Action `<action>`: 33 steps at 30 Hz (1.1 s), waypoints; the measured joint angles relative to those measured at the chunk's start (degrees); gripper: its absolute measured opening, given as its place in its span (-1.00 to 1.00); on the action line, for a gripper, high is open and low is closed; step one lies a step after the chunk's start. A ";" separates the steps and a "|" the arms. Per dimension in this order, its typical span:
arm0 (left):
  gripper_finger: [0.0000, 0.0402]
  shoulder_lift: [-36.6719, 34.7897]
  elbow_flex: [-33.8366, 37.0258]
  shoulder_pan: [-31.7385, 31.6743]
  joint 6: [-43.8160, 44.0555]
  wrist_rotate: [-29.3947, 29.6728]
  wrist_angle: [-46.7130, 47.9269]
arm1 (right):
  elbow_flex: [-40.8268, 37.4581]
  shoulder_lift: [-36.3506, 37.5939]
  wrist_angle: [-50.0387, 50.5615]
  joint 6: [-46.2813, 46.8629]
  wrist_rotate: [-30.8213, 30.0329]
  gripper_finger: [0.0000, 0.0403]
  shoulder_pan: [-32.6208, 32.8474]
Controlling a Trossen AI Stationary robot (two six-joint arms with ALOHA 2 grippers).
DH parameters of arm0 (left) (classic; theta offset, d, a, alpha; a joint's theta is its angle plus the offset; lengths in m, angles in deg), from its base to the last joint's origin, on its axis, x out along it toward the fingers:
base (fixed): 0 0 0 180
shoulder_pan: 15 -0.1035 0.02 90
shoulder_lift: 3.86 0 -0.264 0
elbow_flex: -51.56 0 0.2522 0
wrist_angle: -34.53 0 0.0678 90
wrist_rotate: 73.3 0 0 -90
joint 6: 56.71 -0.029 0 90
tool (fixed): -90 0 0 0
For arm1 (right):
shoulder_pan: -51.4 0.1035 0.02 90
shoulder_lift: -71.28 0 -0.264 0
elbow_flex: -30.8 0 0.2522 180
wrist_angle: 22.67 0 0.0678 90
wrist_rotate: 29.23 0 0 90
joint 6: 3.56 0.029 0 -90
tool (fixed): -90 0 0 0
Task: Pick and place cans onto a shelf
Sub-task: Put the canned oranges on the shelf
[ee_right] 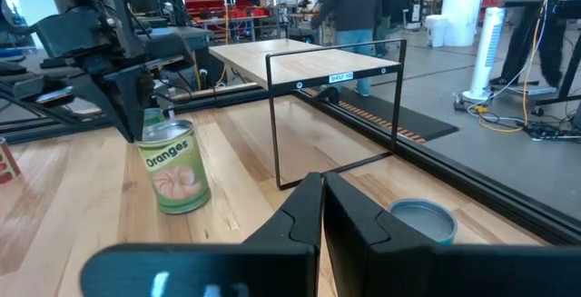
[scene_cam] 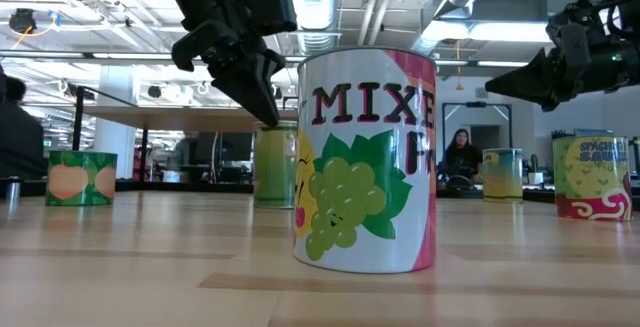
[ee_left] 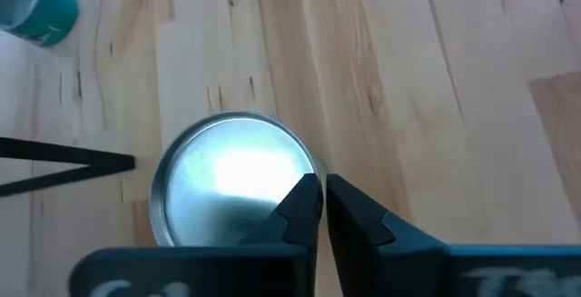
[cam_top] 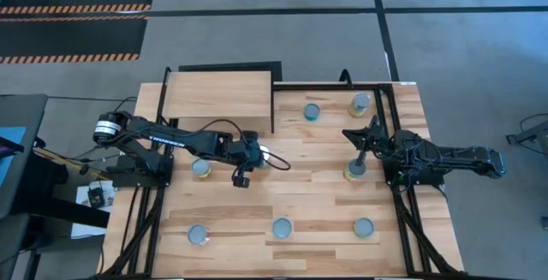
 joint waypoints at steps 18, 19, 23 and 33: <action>-0.58 -0.02 0.04 0.00 1.07 -0.20 0.25 | 0.00 0.00 0.00 0.00 0.00 -0.80 0.00; -0.57 -0.02 0.05 0.00 1.10 -0.02 0.23 | 0.02 0.00 0.00 0.02 0.00 -0.80 0.00; -0.55 -0.02 0.11 0.00 1.20 1.23 -0.37 | 0.00 0.00 0.00 0.01 0.00 -0.80 -0.01; -0.58 0.50 0.11 0.00 -0.50 3.51 -0.66 | 0.00 0.00 0.00 0.01 0.00 -0.80 -0.02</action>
